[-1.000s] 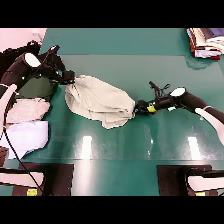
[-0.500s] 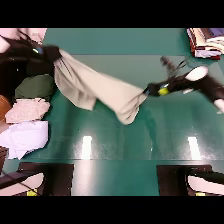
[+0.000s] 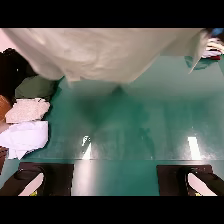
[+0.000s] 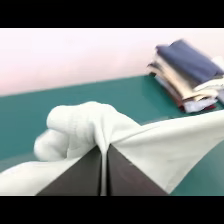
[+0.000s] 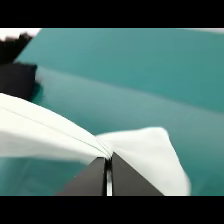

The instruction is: Fold the shirts.

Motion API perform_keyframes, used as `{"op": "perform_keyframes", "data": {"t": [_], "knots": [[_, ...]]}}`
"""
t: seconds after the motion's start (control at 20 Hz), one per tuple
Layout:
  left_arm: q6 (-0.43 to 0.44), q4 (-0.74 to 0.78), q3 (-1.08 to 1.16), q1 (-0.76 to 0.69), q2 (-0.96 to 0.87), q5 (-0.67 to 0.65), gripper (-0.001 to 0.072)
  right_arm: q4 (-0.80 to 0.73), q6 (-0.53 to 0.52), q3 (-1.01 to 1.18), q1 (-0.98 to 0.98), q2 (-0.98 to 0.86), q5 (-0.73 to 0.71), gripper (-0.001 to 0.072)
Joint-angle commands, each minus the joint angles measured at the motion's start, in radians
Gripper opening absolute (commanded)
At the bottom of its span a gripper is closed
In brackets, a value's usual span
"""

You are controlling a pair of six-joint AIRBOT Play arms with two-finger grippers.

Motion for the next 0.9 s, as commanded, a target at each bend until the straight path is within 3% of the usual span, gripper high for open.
{"op": "perform_keyframes", "data": {"t": [0.0, 0.3, 0.5, 0.6, 0.7, 0.85], "knots": [[0.011, -0.083, 0.095, 0.001, 0.050, -0.036, 0.0025, -0.011, 0.004, 0.158, -0.053, 0.062, 0.053, 0.0016], [0.047, -0.099, 0.035, 0.001, -0.007, -0.208, 0.0025, -0.007, 0.092, 0.352, -0.141, -0.101, 0.240, 0.0016], [0.043, -0.098, -0.303, 0.000, -0.117, -0.333, 0.0025, -0.012, 0.113, 0.179, -0.081, -0.307, 0.325, 0.0016], [0.050, -0.088, -0.521, -0.013, -0.177, -0.260, 0.0025, -0.068, 0.104, 0.089, -0.040, -0.432, 0.316, 0.0016], [0.100, -0.087, -0.695, -0.048, -0.255, -0.084, 0.0025, -0.168, 0.102, 0.037, -0.013, -0.549, 0.254, 0.0016], [0.141, -0.095, -0.735, -0.070, -0.430, 0.183, 0.0025, -0.190, 0.105, 0.058, -0.011, -0.690, 0.183, 0.0016]]}}
